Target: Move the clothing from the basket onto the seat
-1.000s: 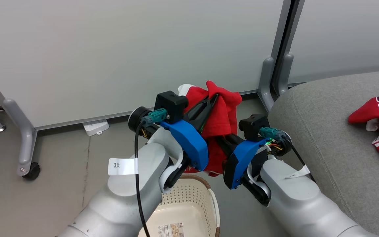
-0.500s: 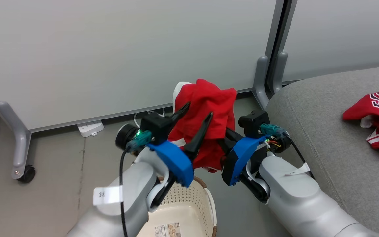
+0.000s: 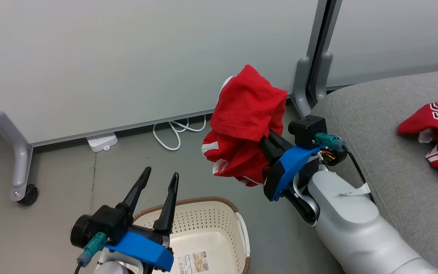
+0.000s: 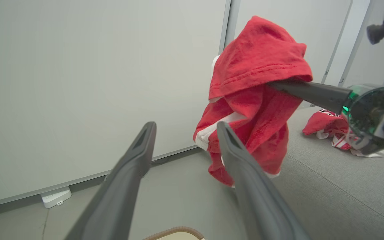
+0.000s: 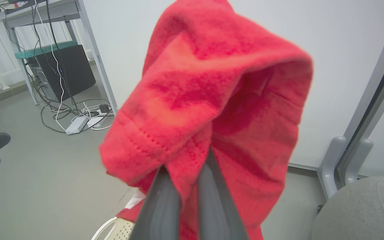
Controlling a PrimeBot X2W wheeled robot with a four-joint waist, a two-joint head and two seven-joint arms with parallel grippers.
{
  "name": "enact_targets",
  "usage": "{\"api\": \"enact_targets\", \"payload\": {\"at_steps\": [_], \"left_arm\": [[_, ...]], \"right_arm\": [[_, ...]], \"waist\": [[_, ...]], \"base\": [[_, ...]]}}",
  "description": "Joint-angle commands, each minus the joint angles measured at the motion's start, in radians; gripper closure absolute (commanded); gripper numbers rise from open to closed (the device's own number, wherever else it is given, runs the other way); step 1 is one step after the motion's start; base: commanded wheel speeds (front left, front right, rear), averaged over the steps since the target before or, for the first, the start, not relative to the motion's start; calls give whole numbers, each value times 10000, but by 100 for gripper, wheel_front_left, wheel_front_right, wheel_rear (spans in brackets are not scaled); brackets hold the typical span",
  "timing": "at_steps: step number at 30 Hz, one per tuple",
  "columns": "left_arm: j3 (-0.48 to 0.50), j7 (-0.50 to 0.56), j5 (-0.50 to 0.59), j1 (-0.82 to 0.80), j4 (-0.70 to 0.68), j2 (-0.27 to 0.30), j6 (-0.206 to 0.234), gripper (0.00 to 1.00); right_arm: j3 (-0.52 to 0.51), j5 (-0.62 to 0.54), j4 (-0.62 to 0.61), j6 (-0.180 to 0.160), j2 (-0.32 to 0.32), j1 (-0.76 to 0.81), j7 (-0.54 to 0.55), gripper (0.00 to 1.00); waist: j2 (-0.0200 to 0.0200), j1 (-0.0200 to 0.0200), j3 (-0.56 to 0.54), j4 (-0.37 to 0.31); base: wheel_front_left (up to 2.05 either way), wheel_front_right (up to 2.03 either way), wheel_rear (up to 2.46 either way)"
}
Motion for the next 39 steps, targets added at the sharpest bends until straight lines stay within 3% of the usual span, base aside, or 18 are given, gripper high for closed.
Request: {"api": "enact_targets", "payload": {"at_steps": [1,13,22,31,36,39], "left_arm": [[167,-43,177,140,-98,-63,-68,0],[1551,-45,1339,1002,-191,-815,-633,0],[2276,-36,1705,1085,-424,-937,-725,0],[2303,-37,1914,884,-516,-860,-748,0],[2184,-37,1881,818,-455,-697,-751,0],[1979,-38,1842,616,-404,-588,-752,0]], "right_arm": [[-79,-49,-65,3,-24,136,-53,100],[-456,-471,-317,5,18,280,-55,100],[-680,-565,-582,5,16,277,-53,100],[-1158,-767,-837,5,10,422,-55,100],[-1341,-797,-1009,5,41,575,-54,100],[-1570,-858,-1098,5,46,668,-54,100]], "waist": [[0,0,15,13],[0,0,223,-380],[0,0,757,-2111],[0,0,1241,-3918],[0,0,1443,-4667],[0,0,1605,-4770]], "base": [[0,0,0],[0,0,0],[0,0,0],[0,0,0],[0,0,0],[0,0,0]]}}
